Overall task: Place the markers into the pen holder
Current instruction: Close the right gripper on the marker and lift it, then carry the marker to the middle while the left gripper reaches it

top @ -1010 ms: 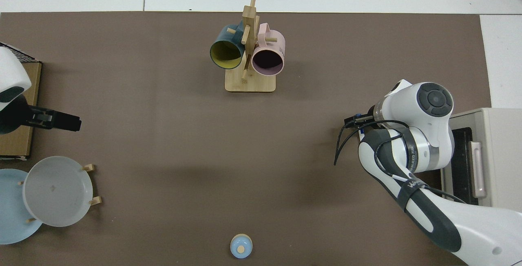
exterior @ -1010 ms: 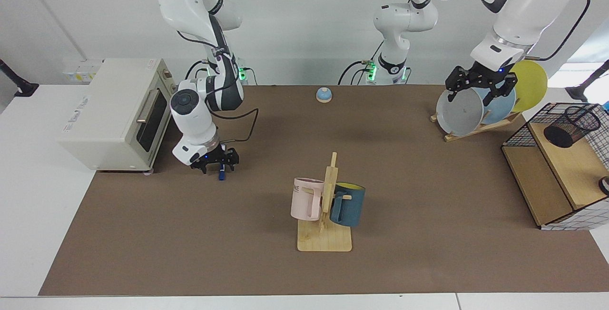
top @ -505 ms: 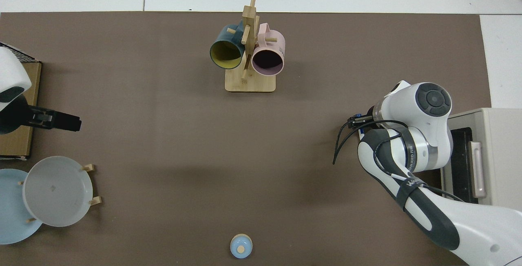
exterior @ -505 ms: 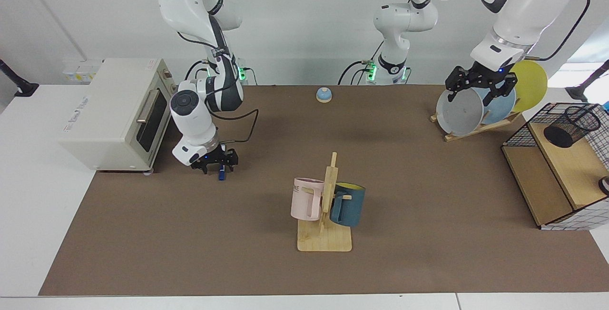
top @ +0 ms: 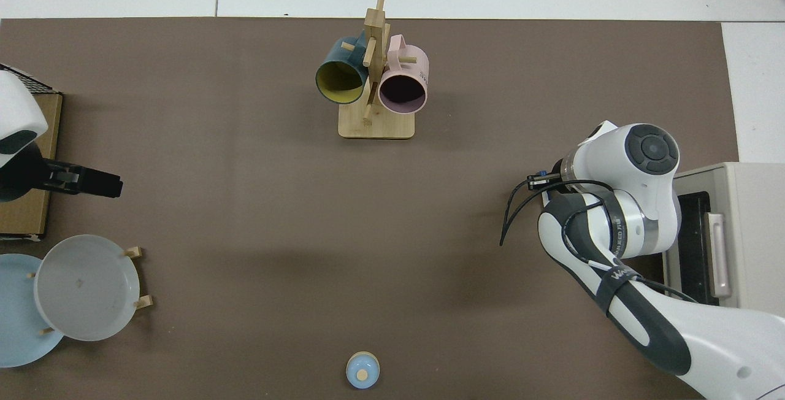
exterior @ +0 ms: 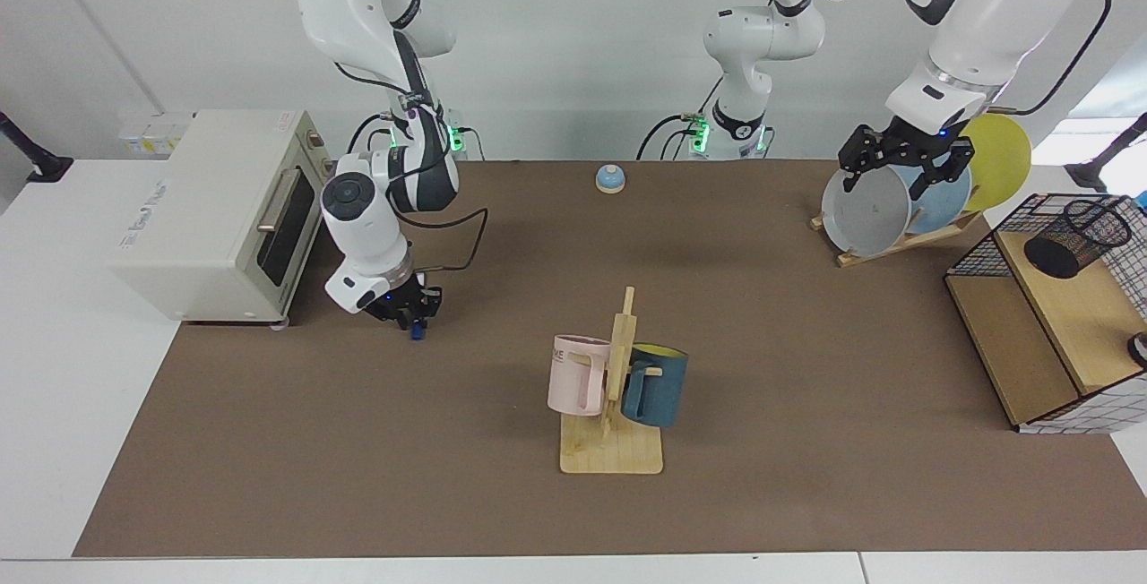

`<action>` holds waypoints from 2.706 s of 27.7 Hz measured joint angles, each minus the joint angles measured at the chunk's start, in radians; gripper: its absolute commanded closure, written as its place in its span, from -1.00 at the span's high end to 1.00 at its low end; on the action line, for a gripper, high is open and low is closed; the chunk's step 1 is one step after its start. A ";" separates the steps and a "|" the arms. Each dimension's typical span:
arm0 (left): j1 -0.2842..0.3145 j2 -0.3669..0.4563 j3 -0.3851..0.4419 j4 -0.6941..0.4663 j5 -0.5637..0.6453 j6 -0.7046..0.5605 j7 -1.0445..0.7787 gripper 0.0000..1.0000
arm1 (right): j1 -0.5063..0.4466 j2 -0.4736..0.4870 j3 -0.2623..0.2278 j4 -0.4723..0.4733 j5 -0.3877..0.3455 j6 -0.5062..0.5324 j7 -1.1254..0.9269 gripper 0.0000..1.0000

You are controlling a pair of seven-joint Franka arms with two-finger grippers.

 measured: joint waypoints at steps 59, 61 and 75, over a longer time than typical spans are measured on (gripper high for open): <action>-0.158 -0.155 -0.226 -0.344 -0.301 0.317 0.813 1.00 | 0.012 -0.331 0.446 0.232 0.039 -0.482 1.957 -1.00; -0.161 -0.172 -0.248 -0.359 -0.325 0.337 0.834 1.00 | 0.012 -0.324 0.459 0.232 0.039 -0.465 1.967 -1.00; -0.171 -0.257 -0.287 -0.492 -0.500 0.441 1.029 1.00 | 0.027 -0.242 0.485 0.232 0.021 -0.360 2.024 -1.00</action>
